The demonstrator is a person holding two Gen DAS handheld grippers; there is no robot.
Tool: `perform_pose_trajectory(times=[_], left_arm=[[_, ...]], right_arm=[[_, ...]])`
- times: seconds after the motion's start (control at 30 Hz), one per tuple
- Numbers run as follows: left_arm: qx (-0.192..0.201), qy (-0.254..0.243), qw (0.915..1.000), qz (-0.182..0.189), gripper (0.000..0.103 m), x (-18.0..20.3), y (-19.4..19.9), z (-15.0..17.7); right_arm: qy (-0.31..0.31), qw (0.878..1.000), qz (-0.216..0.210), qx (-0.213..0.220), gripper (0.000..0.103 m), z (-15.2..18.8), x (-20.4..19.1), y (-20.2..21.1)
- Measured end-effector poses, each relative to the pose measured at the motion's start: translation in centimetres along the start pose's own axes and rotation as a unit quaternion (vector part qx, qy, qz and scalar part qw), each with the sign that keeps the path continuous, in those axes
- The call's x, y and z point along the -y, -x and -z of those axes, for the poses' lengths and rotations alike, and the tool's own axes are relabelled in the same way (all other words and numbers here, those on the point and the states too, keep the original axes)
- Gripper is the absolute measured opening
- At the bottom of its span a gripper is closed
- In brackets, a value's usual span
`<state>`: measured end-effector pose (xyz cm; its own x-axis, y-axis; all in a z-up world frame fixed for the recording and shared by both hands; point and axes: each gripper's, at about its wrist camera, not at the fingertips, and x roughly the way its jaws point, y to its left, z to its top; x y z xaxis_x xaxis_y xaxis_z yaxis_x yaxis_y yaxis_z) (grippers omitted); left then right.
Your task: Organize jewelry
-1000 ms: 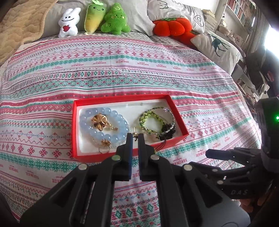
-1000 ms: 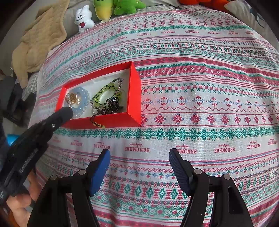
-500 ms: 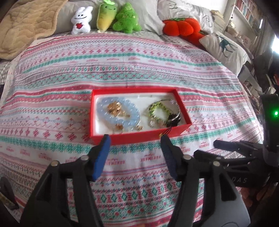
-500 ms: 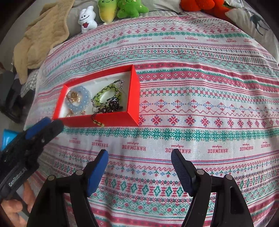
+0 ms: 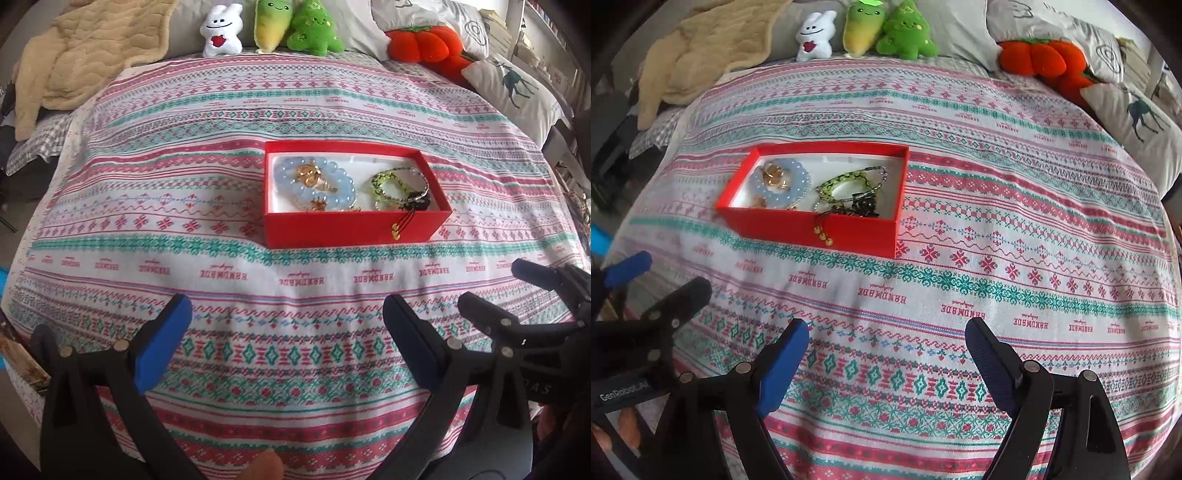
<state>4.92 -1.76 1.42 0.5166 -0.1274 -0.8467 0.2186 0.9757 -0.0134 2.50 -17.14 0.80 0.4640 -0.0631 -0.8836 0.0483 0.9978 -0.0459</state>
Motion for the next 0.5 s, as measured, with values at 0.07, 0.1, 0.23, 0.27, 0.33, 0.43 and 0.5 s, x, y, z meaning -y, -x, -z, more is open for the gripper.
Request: perform_pose_trajectory(times=[0.07, 0.1, 0.23, 0.27, 0.33, 0.43, 0.5], left_arm=[[-0.002, 0.001, 1.0000, -0.009, 0.103, -0.02, -0.04, 0.34], [-0.005, 0.002, 0.9999, -0.012, 0.103, -0.07, -0.11, 0.47], [-0.008, 0.008, 0.9998, -0.017, 0.103, -0.22, -0.32, 0.75], [-0.008, 0.008, 0.9998, -0.018, 0.103, -0.31, -0.38, 0.68], [-0.008, 0.009, 0.9997, -0.019, 0.103, -0.35, -0.38, 0.68], [-0.008, 0.009, 0.9998, -0.018, 0.103, -0.31, -0.39, 0.63], [-0.009, 0.006, 0.9998, -0.015, 0.103, -0.22, -0.40, 0.58]], right_arm=[[0.003, 1.000, 0.008, 0.005, 0.088, 0.23, -0.25, 0.14], [0.004, 1.000, 0.011, 0.007, 0.088, 0.24, -0.31, 0.07], [0.000, 1.000, 0.016, 0.007, 0.088, 0.15, -0.19, -0.34], [-0.004, 1.000, 0.016, 0.006, 0.088, 0.10, -0.15, -0.44], [-0.009, 1.000, 0.016, 0.004, 0.088, -0.03, -0.10, -0.60], [-0.013, 1.000, 0.013, 0.002, 0.088, -0.12, -0.16, -0.76], [-0.013, 1.000, 0.011, 0.001, 0.088, -0.14, -0.22, -0.83]])
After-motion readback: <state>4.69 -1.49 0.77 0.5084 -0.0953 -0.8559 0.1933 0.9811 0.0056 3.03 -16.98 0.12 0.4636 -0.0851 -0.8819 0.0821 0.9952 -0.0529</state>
